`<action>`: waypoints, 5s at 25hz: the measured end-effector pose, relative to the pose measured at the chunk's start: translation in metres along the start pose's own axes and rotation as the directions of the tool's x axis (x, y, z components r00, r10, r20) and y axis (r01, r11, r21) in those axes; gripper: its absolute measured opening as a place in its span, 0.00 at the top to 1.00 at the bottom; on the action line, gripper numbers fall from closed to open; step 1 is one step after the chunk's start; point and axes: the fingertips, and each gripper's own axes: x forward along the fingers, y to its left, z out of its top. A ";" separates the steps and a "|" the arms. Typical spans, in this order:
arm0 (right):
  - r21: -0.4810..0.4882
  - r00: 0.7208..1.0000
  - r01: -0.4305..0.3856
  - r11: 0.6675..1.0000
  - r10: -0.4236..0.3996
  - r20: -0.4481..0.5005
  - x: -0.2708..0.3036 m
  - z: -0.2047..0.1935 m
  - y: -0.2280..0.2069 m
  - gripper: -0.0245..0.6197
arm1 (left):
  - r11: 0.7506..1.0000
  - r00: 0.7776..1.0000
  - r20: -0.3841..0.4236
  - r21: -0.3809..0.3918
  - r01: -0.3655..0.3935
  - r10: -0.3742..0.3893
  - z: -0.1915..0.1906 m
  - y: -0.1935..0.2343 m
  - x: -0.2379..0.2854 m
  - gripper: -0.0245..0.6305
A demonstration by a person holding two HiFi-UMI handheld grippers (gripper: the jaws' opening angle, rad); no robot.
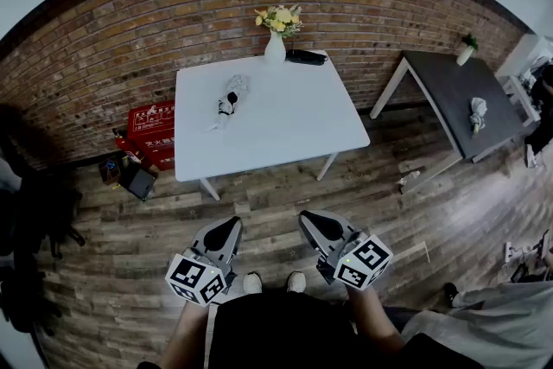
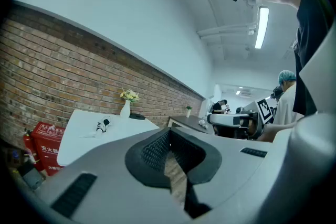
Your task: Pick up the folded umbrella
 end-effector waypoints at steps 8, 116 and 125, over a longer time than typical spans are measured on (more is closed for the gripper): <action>-0.012 1.000 0.016 1.000 -0.016 -0.001 0.000 0.001 -0.001 0.93 | 1.000 1.000 -0.002 0.021 -0.013 0.013 0.003 0.007 0.001 0.94; -0.064 0.932 -0.288 0.955 0.265 -0.249 0.278 0.026 -0.243 0.93 | 0.943 0.941 -0.078 -0.024 -0.333 0.330 0.048 0.220 0.210 0.94; -0.065 0.940 -0.242 0.968 0.217 -0.263 0.324 0.027 -0.249 0.93 | 0.964 0.960 -0.096 -0.001 -0.265 0.264 0.057 0.268 0.229 0.94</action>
